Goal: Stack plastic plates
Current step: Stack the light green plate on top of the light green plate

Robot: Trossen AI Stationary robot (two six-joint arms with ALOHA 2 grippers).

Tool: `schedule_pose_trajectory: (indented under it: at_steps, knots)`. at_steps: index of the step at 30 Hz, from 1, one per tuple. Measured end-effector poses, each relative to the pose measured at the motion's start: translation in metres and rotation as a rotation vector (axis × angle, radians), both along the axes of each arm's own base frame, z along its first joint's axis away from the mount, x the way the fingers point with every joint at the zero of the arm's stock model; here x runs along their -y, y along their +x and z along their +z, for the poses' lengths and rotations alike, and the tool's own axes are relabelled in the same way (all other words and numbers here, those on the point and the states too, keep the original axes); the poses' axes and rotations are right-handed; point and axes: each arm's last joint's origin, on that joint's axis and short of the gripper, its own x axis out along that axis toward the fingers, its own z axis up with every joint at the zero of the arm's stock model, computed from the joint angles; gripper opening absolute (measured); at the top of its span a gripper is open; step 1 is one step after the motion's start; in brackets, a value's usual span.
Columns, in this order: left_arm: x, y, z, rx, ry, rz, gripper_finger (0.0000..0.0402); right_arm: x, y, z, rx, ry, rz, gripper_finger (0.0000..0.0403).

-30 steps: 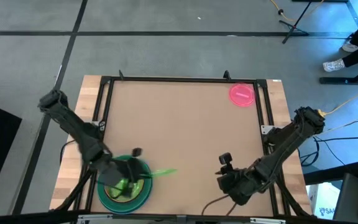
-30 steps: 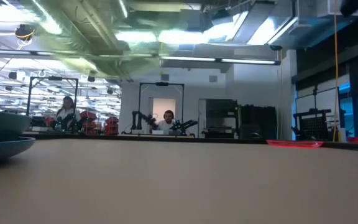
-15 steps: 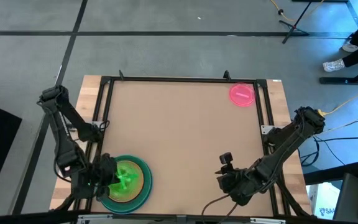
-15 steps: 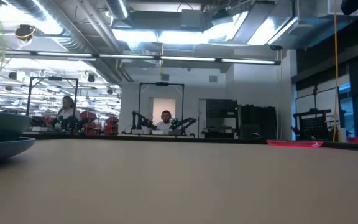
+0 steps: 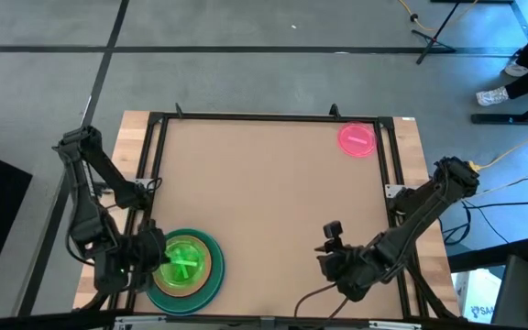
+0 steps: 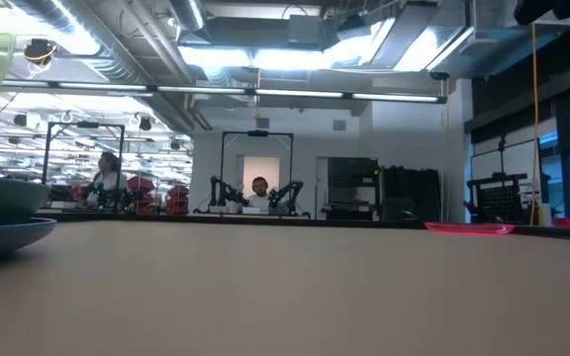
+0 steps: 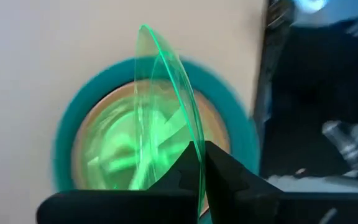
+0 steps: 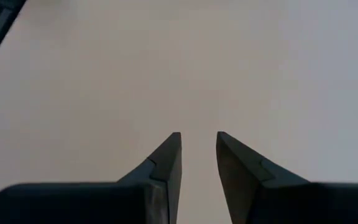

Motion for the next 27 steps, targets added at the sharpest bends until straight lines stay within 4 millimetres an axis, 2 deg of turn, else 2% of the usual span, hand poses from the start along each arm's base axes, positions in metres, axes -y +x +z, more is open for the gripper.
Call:
schedule_pose_trajectory:
  at_steps: [4, 10, 15, 27]
  knots:
    - [-0.002, -0.002, -0.002, -0.064, 0.004, 0.030, 0.0008, 0.003, 0.003, 0.000, -0.007, 0.001, -0.006, 0.0094]
    - [0.008, 0.002, -0.030, -0.106, -0.023, 0.056, 0.0010, 0.006, 0.005, -0.001, -0.022, -0.002, 0.004, 0.0094]
    - [0.009, 0.006, -0.040, -0.189, -0.097, 0.197, 0.0014, 0.005, 0.005, -0.001, -0.022, -0.001, 0.006, 0.0094]
    - [0.011, 0.012, -0.036, -0.156, -0.185, 0.239, 0.0122, 0.005, 0.005, -0.001, -0.021, 0.005, -0.002, 0.0094]
